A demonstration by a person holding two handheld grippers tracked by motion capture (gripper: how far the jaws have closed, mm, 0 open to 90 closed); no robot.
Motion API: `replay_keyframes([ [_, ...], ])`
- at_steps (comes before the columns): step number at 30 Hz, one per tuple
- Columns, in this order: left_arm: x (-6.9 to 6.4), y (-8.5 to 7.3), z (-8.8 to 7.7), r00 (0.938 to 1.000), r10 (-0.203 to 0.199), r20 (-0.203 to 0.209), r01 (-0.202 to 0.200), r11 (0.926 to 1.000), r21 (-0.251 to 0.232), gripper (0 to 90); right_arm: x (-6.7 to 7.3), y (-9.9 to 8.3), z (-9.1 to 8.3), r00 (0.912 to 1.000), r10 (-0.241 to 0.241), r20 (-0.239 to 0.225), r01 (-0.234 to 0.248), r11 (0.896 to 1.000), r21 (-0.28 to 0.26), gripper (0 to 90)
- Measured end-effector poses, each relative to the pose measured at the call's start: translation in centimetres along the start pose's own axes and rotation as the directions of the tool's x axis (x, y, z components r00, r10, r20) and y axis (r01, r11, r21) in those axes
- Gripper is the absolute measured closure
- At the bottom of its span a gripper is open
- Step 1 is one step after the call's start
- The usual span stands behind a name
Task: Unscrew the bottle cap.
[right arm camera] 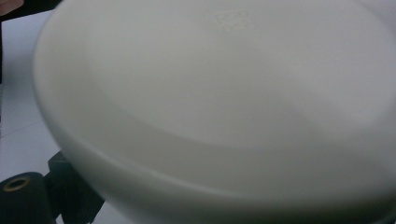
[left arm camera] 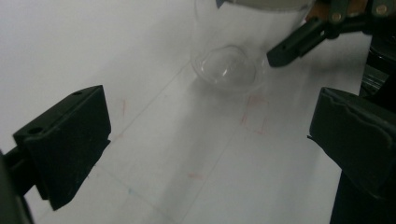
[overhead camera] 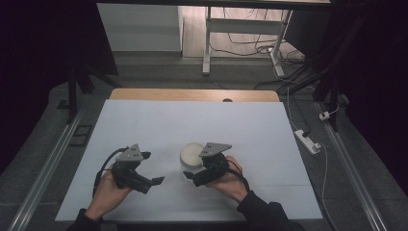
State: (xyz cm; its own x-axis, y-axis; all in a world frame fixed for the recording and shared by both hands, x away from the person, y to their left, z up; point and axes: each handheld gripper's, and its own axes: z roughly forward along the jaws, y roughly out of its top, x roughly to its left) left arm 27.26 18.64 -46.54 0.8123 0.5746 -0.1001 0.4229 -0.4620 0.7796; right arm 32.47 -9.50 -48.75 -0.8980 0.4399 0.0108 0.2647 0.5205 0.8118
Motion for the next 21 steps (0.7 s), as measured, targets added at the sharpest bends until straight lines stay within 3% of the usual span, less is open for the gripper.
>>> replay_keyframes([
  [6,0.4,2.1,1.1,0.9968,0.054,0.059,-0.053,0.9984,-0.02,0.0,0.2,0.0,0.0,0.9998,-0.009,-0.017,0.009,1.0,0.001,6.1],
  [10,0.4,3.6,2.0,0.9894,0.11,0.095,-0.108,0.9938,-0.026,0.0,0.4,0.0,0.1,0.9991,-0.019,-0.037,0.019,1.0,-0.002,6.1],
  [12,0.4,4.2,2.5,0.9822,0.14,0.125,-0.137,0.9901,-0.032,0.0,0.5,0.1,0.1,0.9987,-0.026,-0.043,0.026,1.0,-0.002,6.1],
  [17,0.1,5.6,3.5,0.9496,0.222,0.221,-0.219,0.975,-0.038,0.0,1.0,0.2,0.1,0.9937,-0.056,-0.097,0.056,0.998,-0.001,6.1],
  [18,0.0,5.9,3.8,0.9338,0.245,0.261,-0.241,0.9693,-0.047,0.0,1.2,0.2,0.1,0.9923,-0.062,-0.107,0.063,0.998,0.0,6.1],
  [19,0.0,5.9,3.8,0.9338,0.245,0.261,-0.241,0.9693,-0.047,0.0,1.3,0.2,0.1,0.9906,-0.067,-0.119,0.067,0.998,-0.001,6.1],
  [21,-0.1,6.2,4.1,0.9137,0.268,0.305,-0.263,0.963,-0.059,0.3,1.5,0.3,0.1,0.9861,-0.085,-0.143,0.085,0.996,-0.004,6.1],
])
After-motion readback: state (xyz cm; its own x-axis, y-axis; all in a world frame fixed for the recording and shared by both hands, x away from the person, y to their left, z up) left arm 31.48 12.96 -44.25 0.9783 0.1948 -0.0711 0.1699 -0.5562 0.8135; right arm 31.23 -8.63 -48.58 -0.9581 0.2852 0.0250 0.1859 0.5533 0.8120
